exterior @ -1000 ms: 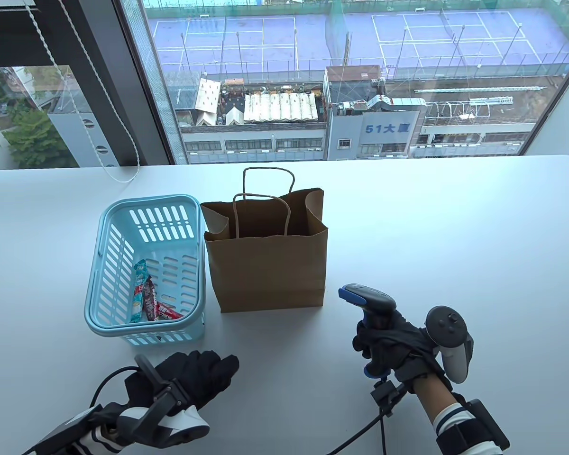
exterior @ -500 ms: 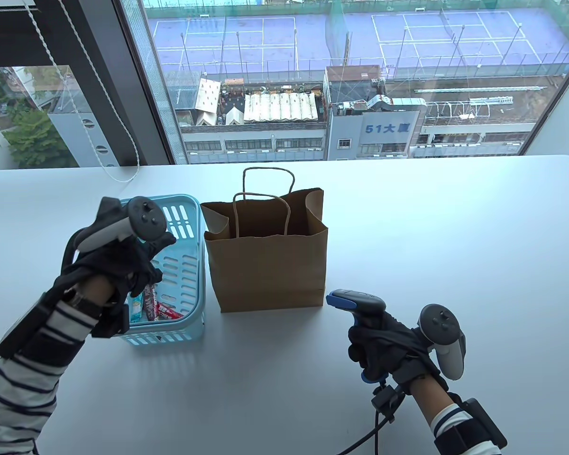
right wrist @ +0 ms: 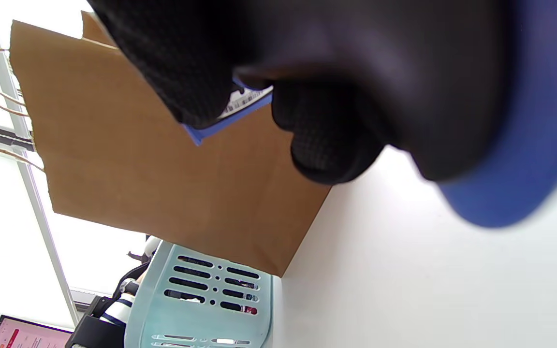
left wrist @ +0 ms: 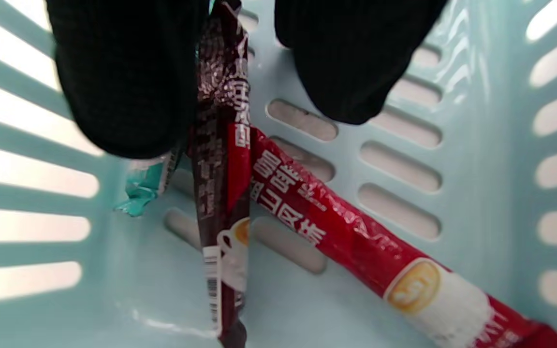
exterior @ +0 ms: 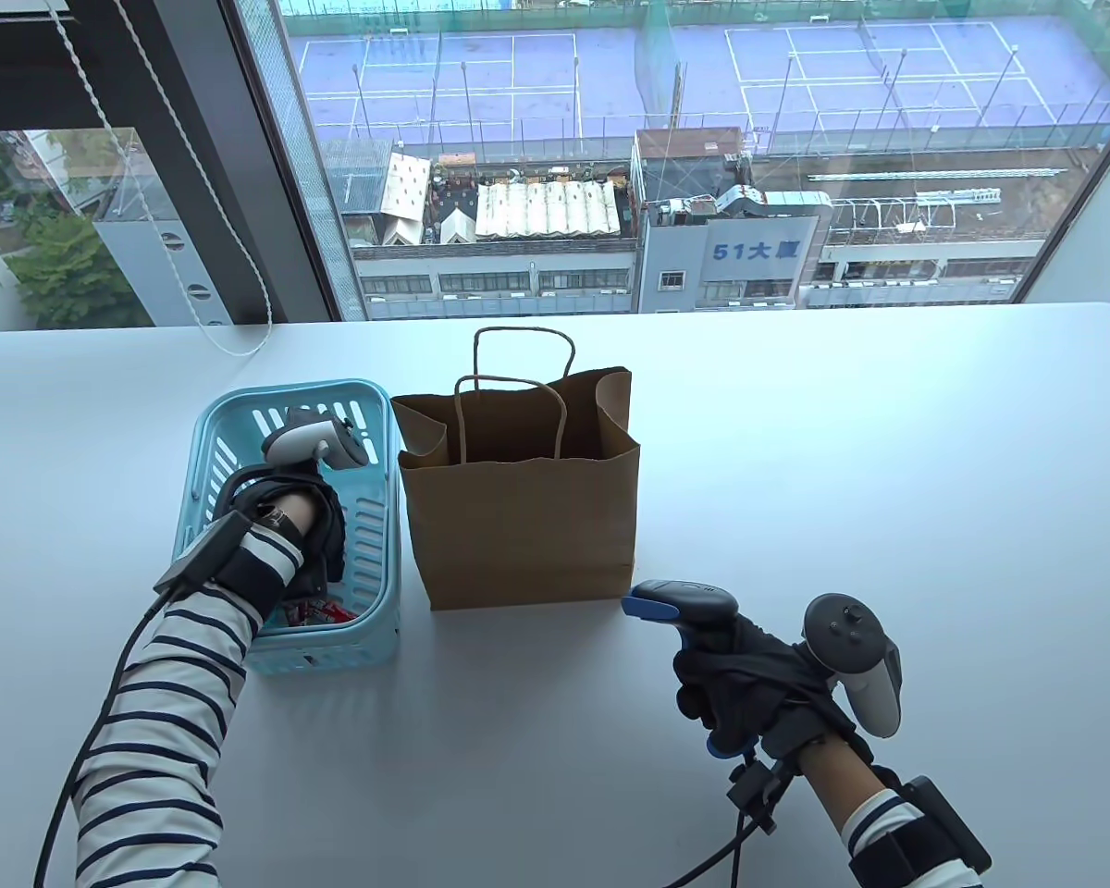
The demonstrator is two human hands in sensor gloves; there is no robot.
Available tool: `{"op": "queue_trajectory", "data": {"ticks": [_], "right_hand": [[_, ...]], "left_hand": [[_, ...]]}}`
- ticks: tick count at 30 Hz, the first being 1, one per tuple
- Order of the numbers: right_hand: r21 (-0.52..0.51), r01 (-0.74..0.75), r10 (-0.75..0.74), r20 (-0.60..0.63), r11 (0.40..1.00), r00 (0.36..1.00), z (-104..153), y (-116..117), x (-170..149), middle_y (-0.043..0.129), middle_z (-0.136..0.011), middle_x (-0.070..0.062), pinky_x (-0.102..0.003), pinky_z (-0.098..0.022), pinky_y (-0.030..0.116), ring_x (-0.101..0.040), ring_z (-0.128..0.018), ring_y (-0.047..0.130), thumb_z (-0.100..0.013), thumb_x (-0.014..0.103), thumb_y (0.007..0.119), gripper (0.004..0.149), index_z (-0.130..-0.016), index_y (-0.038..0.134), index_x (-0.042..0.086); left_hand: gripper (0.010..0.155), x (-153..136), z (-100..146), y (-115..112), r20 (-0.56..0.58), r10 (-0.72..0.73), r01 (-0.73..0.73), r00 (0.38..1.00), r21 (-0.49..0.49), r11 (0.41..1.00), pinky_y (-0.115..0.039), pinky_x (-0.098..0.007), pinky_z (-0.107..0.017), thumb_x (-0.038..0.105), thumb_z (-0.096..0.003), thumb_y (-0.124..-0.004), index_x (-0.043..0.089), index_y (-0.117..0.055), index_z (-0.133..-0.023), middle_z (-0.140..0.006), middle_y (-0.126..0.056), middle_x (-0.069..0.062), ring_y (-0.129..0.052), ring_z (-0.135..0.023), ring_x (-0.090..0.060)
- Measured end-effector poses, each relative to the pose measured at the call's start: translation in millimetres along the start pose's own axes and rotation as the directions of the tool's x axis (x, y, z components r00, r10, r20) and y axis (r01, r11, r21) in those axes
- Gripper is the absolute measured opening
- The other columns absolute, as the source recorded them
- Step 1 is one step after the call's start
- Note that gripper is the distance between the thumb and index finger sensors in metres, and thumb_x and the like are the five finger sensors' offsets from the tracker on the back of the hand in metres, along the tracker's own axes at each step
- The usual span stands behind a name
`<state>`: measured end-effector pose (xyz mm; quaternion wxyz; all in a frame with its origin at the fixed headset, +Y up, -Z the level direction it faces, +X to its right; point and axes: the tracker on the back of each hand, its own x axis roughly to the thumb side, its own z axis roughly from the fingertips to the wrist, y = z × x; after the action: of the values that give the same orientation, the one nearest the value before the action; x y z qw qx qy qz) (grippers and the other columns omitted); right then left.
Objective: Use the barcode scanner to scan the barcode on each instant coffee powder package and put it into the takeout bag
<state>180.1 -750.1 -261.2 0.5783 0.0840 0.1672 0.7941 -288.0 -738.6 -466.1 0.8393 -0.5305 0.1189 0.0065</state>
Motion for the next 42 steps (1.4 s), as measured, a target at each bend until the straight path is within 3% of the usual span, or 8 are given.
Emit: {"op": "queue_trajectory", "data": {"ticks": [9,14,19,22,28,32,36,42], "right_hand": [[-0.002,0.0,0.0,-0.024,1.0,1.0,-1.1,0.9,-3.2,0.085,-0.076,-0.017,-0.044,-0.033,0.088,-0.031,-0.045,0.101,-0.054,0.034,0.084,0.061,-0.094,0.058,-0.003],[-0.001,0.002,-0.002,-0.031,1.0,1.0,-1.0,1.1,-3.4,0.085,-0.076,-0.017,-0.044,-0.033,0.087,-0.031,-0.045,0.1,-0.054,0.034,0.084,0.061,-0.094,0.058,-0.003],[0.0,0.005,-0.005,-0.028,1.0,1.0,-1.6,1.2,-3.8,0.085,-0.076,-0.017,-0.044,-0.033,0.087,-0.031,-0.045,0.1,-0.054,0.034,0.084,0.061,-0.094,0.058,-0.003],[-0.001,0.008,-0.008,-0.025,1.0,1.0,-1.8,1.4,-3.9,0.085,-0.076,-0.017,-0.044,-0.033,0.087,-0.031,-0.045,0.1,-0.054,0.034,0.083,0.061,-0.094,0.058,-0.003],[-0.008,0.015,-0.016,-0.018,1.0,1.0,-1.9,1.7,-3.7,0.085,-0.076,-0.017,-0.044,-0.033,0.087,-0.031,-0.045,0.1,-0.054,0.035,0.083,0.061,-0.094,0.058,-0.003],[-0.009,0.046,-0.046,0.001,0.999,0.999,-1.4,4.5,-1.3,0.085,-0.076,-0.017,-0.044,-0.033,0.088,-0.031,-0.045,0.101,-0.054,0.035,0.083,0.061,-0.094,0.058,-0.003],[-0.003,0.053,-0.053,0.041,0.999,0.998,0.4,10.4,4.8,0.085,-0.075,-0.016,-0.044,-0.034,0.088,-0.03,-0.047,0.101,-0.053,0.035,0.084,0.059,-0.093,0.059,-0.001],[0.038,0.024,-0.029,0.13,0.999,0.991,2.9,29.5,17.6,0.087,-0.072,-0.014,-0.045,-0.035,0.088,-0.03,-0.047,0.102,-0.051,0.036,0.086,0.058,-0.09,0.062,0.001]], "left_hand": [[0.045,2.0,1.4,10.2,-0.001,-0.058,0.058,0.998,0.146,0.988,-0.1,-0.024,-0.02,0.023,-0.0387,-0.09,0.011,-0.077,-0.081,-0.075,-0.09,-0.024,-0.113,-0.043,-0.029],[0.04,-10.4,64.4,37.2,0.165,0.004,-0.067,0.986,0.383,0.921,-0.099,-0.025,-0.022,0.02,-0.0386,-0.089,0.022,-0.076,-0.077,-0.073,-0.091,-0.015,-0.112,-0.043,-0.027],[0.07,-36.3,146.3,48.9,0.4,0.031,-0.269,0.916,0.555,0.787,-0.097,-0.027,-0.035,0.014,-0.0419,-0.079,0.025,-0.045,-0.102,-0.082,-0.079,-0.012,-0.104,-0.06,-0.027],[0.049,-56.6,194.8,44.2,0.498,-0.004,-0.378,0.867,0.663,0.647,-0.098,-0.024,-0.036,0.012,-0.0401,-0.077,0.021,-0.073,-0.088,-0.08,-0.077,-0.009,-0.103,-0.062,-0.026],[0.04,-91.2,276.1,-9.6,0.531,-0.256,-0.477,0.808,0.844,0.244,-0.102,-0.015,-0.034,0.017,-0.0378,-0.079,0.028,-0.071,-0.075,-0.077,-0.079,-0.002,-0.11,-0.058,-0.021],[0.039,-101.4,300.8,-64.5,0.438,-0.448,-0.492,0.779,0.87,-0.005,-0.103,-0.011,-0.032,0.022,-0.0364,-0.082,0.028,-0.069,-0.073,-0.087,-0.085,-0.012,-0.113,-0.055,-0.017],[0.029,-105.8,307.6,-119.9,0.283,-0.603,-0.542,0.746,0.783,-0.303,-0.105,-0.01,-0.024,0.022,-0.0364,-0.088,0.032,-0.072,-0.058,-0.074,-0.093,-0.001,-0.116,-0.045,-0.013],[0.027,-85.2,287.6,-182.0,0.042,-0.727,-0.504,0.686,0.748,-0.432,-0.103,-0.01,-0.022,0.029,-0.0381,-0.092,0.032,-0.07,-0.054,-0.072,-0.09,0.002,-0.115,-0.043,-0.01]]}}
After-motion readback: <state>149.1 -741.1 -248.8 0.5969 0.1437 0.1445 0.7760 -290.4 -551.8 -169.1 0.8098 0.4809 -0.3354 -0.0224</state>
